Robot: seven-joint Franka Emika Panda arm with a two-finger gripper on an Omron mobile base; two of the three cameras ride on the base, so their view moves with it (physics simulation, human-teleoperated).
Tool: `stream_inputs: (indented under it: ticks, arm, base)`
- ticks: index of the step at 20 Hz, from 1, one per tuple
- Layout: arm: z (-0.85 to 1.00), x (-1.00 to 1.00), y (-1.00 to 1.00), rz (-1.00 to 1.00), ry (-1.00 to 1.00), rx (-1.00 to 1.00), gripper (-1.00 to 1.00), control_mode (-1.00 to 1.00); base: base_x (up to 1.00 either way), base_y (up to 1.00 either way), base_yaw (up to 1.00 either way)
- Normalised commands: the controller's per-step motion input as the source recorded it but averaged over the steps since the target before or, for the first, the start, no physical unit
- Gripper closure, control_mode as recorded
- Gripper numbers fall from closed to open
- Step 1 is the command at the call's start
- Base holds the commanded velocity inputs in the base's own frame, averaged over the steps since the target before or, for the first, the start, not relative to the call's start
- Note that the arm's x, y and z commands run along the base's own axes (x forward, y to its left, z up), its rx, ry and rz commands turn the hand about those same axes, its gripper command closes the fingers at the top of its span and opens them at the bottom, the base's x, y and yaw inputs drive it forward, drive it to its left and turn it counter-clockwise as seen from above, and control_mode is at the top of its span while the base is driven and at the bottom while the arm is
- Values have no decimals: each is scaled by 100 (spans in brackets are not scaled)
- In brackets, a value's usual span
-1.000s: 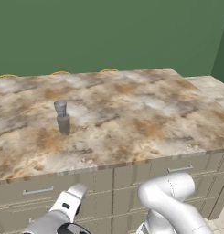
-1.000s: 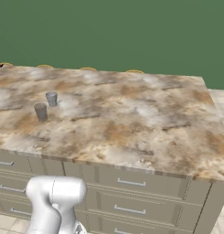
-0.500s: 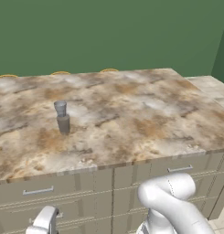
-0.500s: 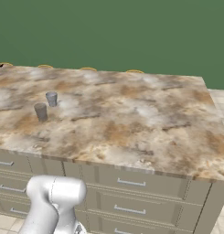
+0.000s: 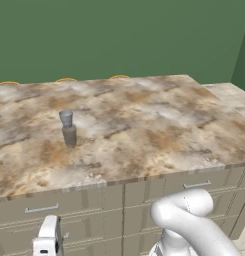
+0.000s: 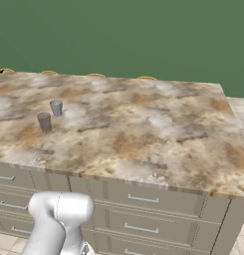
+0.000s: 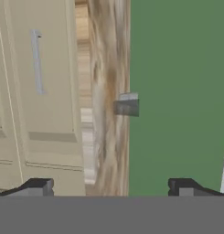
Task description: Take the tongs from the drawer on the left and place them on the dining counter next to the tray containing the kebab skewer.
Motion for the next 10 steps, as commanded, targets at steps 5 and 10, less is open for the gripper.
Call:
stream_inputs:
  ticks: [5,10]
  arm:
    - [-34,60,0,11,-11,0,-100,-100]
    - [-37,47,0,11,-15,-1,-100,-100]
  base:
    - [0,0,0]
    - [0,0,0]
